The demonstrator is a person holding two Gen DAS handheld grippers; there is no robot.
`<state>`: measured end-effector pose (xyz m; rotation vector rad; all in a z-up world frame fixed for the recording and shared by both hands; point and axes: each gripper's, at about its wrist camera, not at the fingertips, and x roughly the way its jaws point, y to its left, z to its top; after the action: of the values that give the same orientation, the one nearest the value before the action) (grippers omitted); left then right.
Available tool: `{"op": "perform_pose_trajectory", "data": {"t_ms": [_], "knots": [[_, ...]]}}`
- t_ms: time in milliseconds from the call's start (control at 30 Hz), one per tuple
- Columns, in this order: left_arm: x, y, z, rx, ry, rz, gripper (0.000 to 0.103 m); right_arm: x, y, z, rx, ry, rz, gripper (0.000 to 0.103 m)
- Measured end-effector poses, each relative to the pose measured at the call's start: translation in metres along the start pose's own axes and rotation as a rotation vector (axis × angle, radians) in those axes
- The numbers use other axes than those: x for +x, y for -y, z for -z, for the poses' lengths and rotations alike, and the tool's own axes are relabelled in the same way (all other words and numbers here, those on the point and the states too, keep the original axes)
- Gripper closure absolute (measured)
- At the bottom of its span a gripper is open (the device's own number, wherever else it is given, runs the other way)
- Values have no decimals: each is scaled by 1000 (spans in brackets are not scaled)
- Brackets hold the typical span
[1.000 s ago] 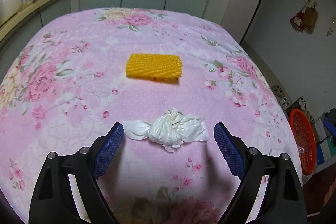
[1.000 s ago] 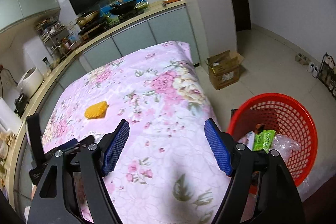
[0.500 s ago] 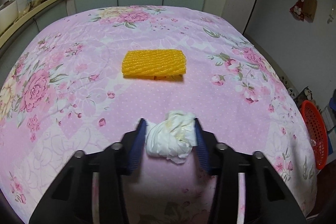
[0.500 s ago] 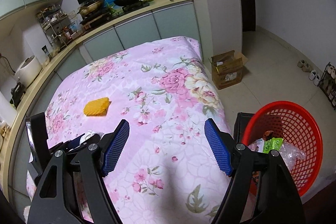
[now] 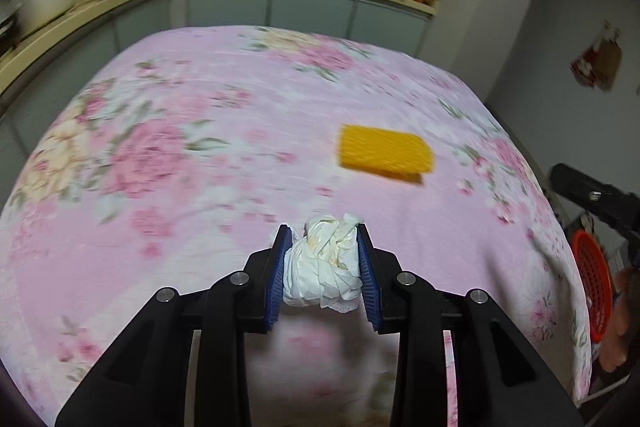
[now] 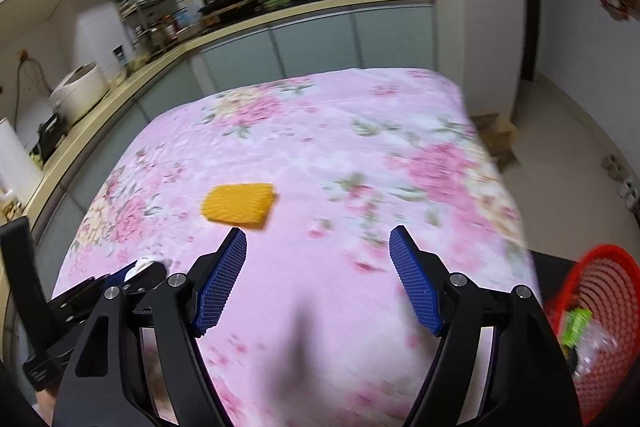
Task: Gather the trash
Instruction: 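Grasp the white tissue with the left tool while the right tool grasps the yellow scrubber, then carry the tissue and scrubber in both tools over the red basket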
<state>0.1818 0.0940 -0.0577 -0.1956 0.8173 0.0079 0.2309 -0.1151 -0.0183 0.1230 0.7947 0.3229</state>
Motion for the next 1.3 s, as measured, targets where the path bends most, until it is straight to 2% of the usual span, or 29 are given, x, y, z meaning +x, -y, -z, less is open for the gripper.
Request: {"op": "perform_pose_trajectory", "data": {"t_ms": [333, 633, 733, 800, 867, 1000, 1100, 1300], "knots": [[-15, -48, -2, -106, 36, -40, 72, 71, -57, -16, -115, -81, -89, 32], [-5, -57, 3, -122, 9, -31, 72, 130, -74, -22, -175, -148, -47, 32], [-2, -58, 5, -123, 0, -31, 72, 138, -77, -20, -199, -149, -33, 40], [-1, -59, 5, -128, 0, -35, 72, 137, -78, -19, -208, -147, -57, 56], [0, -60, 4, -134, 0, -37, 72, 135, -80, -18, -218, -142, -68, 67], [-2, -59, 5, -132, 2, -41, 72, 132, -85, -17, -239, -131, -78, 82], [-4, -58, 5, -130, 5, -43, 72, 127, -85, -16, -237, -123, -88, 87], [-11, -56, 7, -124, 13, -48, 72, 106, -79, -14, -214, -93, -106, 89]]}}
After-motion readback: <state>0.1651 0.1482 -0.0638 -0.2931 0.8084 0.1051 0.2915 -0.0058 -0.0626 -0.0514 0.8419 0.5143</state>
